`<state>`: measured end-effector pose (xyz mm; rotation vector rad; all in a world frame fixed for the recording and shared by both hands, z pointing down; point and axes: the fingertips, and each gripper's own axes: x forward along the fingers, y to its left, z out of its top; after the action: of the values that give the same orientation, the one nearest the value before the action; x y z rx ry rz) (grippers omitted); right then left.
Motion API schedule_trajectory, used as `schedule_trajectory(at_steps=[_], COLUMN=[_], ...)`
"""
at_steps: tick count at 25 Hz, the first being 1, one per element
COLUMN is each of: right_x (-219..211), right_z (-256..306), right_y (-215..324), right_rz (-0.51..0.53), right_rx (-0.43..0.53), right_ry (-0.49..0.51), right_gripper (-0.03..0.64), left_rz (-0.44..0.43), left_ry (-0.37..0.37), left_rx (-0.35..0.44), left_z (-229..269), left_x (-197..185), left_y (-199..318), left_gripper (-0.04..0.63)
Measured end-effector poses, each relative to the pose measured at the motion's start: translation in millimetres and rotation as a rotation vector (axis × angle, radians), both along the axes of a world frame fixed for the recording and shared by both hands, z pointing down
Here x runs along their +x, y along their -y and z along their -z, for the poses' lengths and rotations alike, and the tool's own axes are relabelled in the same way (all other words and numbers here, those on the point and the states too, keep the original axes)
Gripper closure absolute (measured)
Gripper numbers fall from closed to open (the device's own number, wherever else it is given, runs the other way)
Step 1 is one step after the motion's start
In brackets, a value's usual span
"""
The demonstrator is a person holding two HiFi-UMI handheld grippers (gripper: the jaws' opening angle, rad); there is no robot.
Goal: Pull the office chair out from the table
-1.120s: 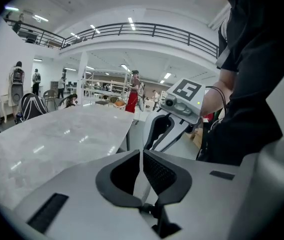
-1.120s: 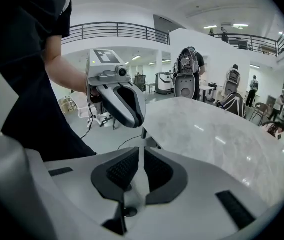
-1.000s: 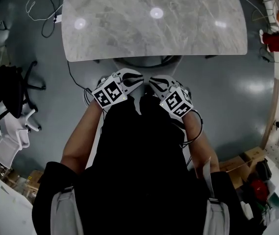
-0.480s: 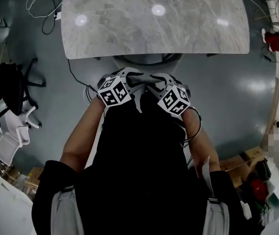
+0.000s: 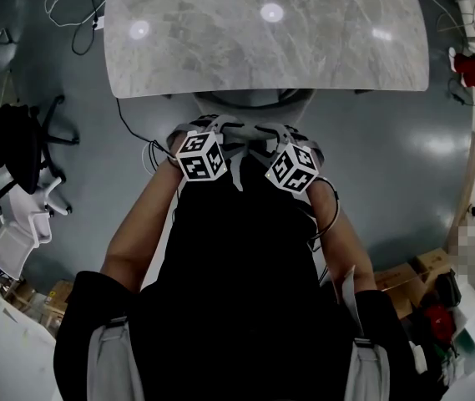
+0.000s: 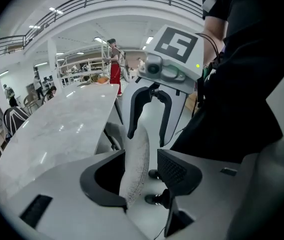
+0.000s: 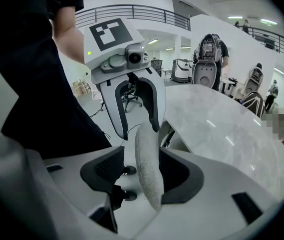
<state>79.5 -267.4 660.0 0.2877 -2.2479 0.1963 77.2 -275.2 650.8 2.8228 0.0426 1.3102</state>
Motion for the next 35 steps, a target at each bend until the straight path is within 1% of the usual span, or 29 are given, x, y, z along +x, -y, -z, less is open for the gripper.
schedule_trajectory(at_steps=[5,10,13,15,18,22,28,35], right_x=[-1.3,-1.7,-0.6,1.0,3.4,6.5,4.8,6.6], right_z=[-10.2,-18.7,-25.2,-30.0,-37.0,-44.0,-48.3,-60.4], right_y=[-0.7,-1.3,-1.2,-1.8,-3.1,-2.4,2.7,-1.7], right_rz=[0.010,0.041,0.053,0.057,0.060,0.048,0.051,0.061], right_rx=[-0.001,0.004,0.002,0.001,-0.001,0.004,0.014,-0.029], right_ry=[-0.036,-0.084,-0.116,-0.133,-0.153,-0.179,-0.205,-0.230], right_gripper=[0.385,0.383,0.383,0.383,0.383,0.383,0.383,0.385], left_rz=[-0.062,-0.110,-0.129,-0.125,-0.123,-0.141,-0.126,-0.121], left_ry=[0.077,0.138,0.176,0.191,0.212,0.259,0.284,0.295], left_rx=[0.079,0.123,0.116,0.108,0.122,0.127,0.139,0.130], left_z=[-14.1,-25.7,-36.0,-40.1,-45.6,-57.6,-64.5,-69.9], left_x=[-2.0,0.4,0.7,1.7,3.3,3.3,2.3,6.3], left_y=[-2.8,-5.9,-9.6,-10.7,-9.7,-11.0,-7.6,-7.0], left_gripper=[0.369,0.358,0.358,0.359,0.359,0.359,0.359,0.359])
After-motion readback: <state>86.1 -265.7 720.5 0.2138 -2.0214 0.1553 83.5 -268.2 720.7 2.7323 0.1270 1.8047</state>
